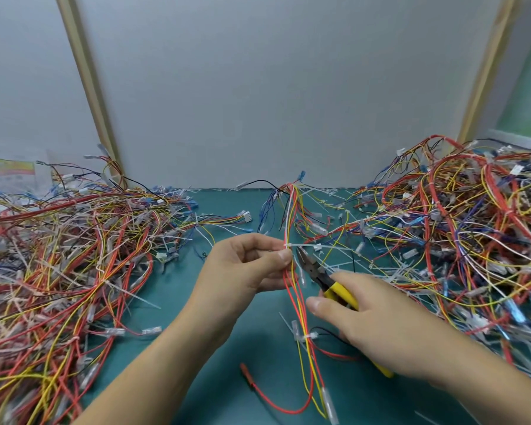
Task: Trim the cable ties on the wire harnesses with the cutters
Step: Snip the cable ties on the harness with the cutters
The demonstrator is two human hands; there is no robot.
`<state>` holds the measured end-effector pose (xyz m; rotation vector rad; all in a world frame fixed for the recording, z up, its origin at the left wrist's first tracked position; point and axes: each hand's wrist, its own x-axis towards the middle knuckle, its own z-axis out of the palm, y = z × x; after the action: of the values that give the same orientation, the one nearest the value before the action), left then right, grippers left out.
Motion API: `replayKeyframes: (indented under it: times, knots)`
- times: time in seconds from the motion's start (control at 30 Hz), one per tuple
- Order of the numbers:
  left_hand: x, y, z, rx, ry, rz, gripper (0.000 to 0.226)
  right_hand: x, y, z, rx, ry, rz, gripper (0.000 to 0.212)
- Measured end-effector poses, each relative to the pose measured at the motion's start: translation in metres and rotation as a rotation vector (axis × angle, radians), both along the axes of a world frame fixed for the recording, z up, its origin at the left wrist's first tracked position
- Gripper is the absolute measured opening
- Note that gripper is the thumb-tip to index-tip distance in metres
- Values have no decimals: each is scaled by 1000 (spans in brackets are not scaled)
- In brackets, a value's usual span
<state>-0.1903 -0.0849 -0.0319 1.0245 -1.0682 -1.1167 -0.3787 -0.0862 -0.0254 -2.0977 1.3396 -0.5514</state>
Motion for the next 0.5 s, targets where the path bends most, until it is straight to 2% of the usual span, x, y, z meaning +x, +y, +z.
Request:
replayKeyframes:
  times: [0.5]
  knots:
    - [-3,2,-3,-2,-81,-3,2,2,1,-2,-17,14,-7,43]
